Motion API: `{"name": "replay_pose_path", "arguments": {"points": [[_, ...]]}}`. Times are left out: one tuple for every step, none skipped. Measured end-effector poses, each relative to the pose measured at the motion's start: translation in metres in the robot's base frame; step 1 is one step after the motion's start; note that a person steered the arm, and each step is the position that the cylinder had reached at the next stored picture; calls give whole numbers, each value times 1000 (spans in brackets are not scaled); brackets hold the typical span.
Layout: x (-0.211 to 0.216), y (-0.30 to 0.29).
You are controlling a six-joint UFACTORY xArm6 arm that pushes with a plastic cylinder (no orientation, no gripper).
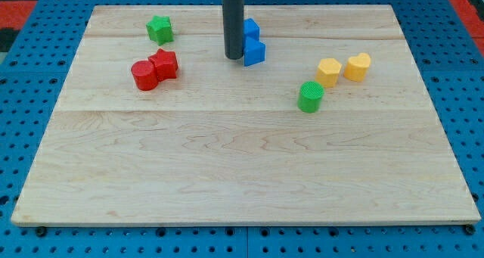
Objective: Separate red star and the red circle
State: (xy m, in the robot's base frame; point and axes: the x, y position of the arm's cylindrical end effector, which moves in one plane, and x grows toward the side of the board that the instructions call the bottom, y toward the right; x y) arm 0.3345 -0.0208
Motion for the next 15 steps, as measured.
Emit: {"name": "replay_pose_path", "arguments": {"points": [[19, -29], [40, -53], [64, -69], [69, -111], [63, -135], [55, -160], [59, -191], [59, -216], [44, -194], [33, -170], [32, -164], [31, -163], [21, -162], [22, -159], [32, -145]]}}
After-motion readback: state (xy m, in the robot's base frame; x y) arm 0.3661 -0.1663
